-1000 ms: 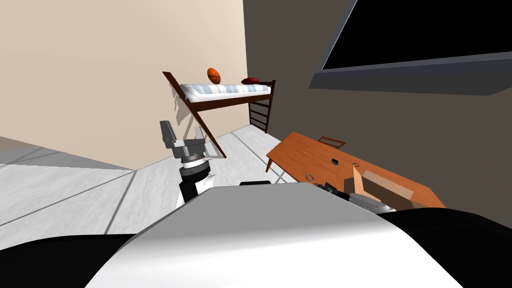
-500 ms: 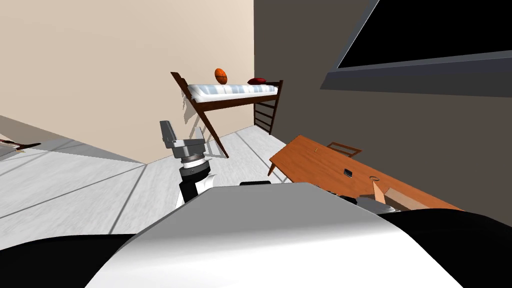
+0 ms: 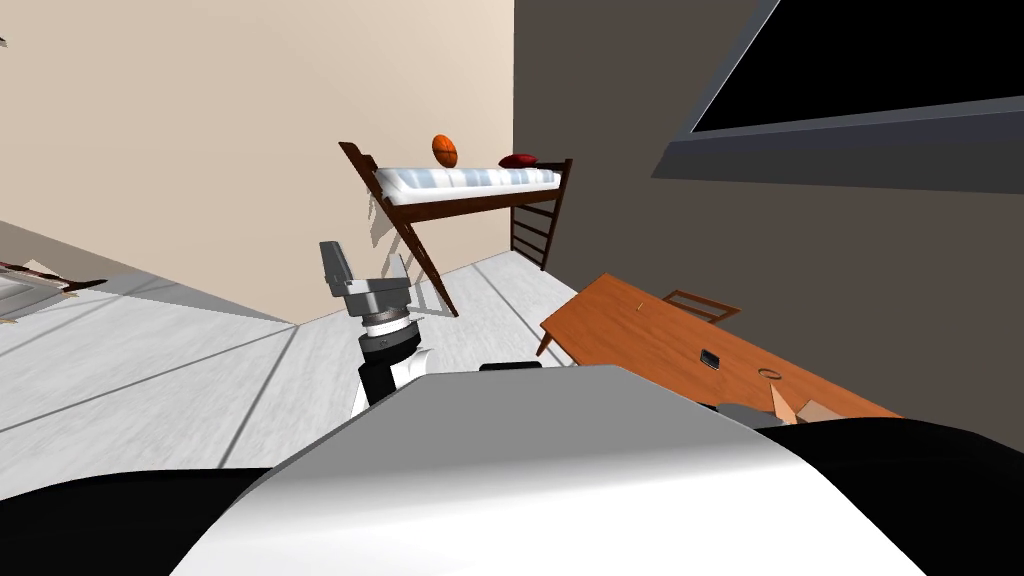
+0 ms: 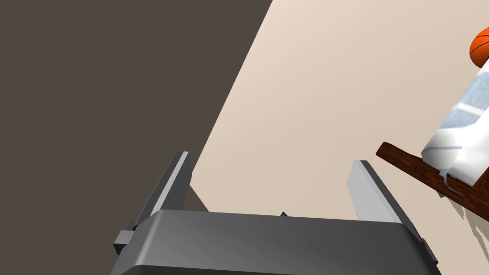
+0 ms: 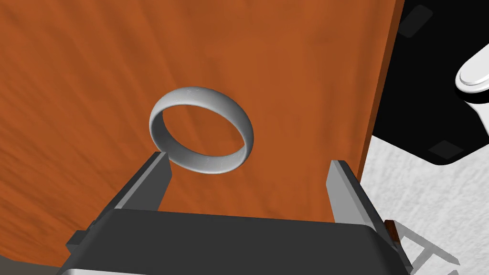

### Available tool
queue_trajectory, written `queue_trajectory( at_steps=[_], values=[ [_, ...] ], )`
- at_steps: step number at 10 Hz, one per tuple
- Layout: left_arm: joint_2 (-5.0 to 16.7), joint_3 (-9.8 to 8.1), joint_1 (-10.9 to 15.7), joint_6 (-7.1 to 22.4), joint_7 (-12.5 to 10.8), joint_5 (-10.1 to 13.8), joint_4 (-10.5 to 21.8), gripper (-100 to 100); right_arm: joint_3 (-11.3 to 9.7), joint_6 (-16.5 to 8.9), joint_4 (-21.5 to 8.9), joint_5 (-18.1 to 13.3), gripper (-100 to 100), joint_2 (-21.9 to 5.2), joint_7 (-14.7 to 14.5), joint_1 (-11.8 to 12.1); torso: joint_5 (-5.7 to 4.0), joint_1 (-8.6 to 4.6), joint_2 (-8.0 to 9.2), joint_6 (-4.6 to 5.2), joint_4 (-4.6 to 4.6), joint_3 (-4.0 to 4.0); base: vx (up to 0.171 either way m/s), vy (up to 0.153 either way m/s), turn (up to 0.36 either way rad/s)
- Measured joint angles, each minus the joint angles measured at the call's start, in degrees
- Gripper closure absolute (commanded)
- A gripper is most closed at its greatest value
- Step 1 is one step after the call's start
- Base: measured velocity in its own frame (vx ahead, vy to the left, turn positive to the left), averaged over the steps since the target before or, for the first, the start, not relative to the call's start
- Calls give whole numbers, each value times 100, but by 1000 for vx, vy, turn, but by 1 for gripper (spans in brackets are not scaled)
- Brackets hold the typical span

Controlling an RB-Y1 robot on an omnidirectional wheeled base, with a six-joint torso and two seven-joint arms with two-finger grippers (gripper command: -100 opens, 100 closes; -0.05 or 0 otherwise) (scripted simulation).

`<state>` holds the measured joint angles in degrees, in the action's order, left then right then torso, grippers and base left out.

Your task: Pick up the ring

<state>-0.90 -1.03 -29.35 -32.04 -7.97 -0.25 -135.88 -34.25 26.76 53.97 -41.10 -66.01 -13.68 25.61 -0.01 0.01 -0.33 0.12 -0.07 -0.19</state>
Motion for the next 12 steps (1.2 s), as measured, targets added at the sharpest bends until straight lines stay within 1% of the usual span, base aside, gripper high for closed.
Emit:
queue_trajectory(
  at_steps=[1, 2, 3, 5, 6, 7, 8, 12],
  values=[
    [0, 0, 0, 0, 0, 0, 0, 0, -78, 11, -46, -21, -100, 36, 3, 0, -1, -8, -2, 0, 0, -1, 31, -23, 14],
    [0, 0, 0, 0, 0, 0, 0, 0, -86, 12, -50, -23, 0, 39, 4, 1, -1, -3, 7, 1, 1, 4, 5, -4, 0],
    [0, 0, 0, 0, 0, 0, 0, 0, -85, 12, -49, -23, -100, 39, 4, 0, 1, 4, 16, 2, 3, 9, -2, -30, 63],
    [0, 0, 1, 0, 0, 0, 0, 0, -129, -131, -81, -47, -100, 226, -9, -28, -3, -11, 24, 0, 5, 13, -6, -50, 70],
    [0, 0, 1, 0, 0, 0, 0, 0, -133, -166, -158, -52, -100, 328, -42, -58, -3, -11, 24, 2, 5, 14, -6, -41, 45],
    [0, 0, 1, 0, 0, 0, 0, 0, -106, -149, -334, -53, -100, 486, -136, -107, -3, -10, 25, 2, 6, 14, -4, -18, 11],
    [0, 0, 0, 0, 0, 0, 0, 0, -102, -141, -356, -53, 100, 503, -162, -112, 0, -2, 24, 2, 5, 14, 0, 0, 0],
    [0, 0, 0, 0, 0, 0, 0, 0, -107, -129, -348, -50, 100, 507, -155, -106, -6, -15, 20, -3, 7, 13, 0, 0, 0]
  ],
)
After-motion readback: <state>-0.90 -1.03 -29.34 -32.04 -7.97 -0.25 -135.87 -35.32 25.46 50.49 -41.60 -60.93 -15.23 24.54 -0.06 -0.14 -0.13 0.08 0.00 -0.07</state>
